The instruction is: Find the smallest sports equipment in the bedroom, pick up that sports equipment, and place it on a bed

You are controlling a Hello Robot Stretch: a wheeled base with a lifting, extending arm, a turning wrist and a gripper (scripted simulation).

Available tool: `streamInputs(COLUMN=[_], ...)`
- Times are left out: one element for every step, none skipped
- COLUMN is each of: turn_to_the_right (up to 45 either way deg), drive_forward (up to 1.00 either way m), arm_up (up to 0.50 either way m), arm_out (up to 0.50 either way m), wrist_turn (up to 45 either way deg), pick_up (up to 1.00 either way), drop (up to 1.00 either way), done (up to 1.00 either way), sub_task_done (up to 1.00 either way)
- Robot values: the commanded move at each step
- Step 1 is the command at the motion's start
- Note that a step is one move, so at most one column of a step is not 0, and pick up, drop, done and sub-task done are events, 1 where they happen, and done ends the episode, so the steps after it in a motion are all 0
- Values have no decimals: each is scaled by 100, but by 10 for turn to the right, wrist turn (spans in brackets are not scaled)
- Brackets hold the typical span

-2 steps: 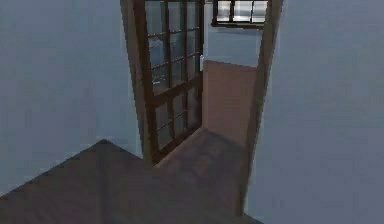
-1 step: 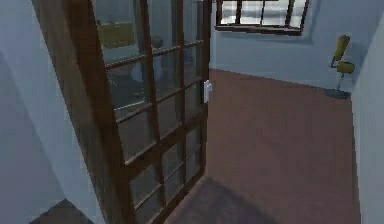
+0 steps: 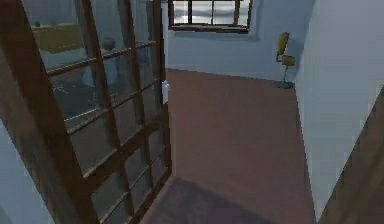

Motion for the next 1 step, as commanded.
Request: streamInputs(turn_to_the_right=[0], drive_forward=[75], arm_up=[0], arm_out=[0], wrist_turn=[0], pick_up=[0], drop=[0], done=[0], sub_task_done=[0])
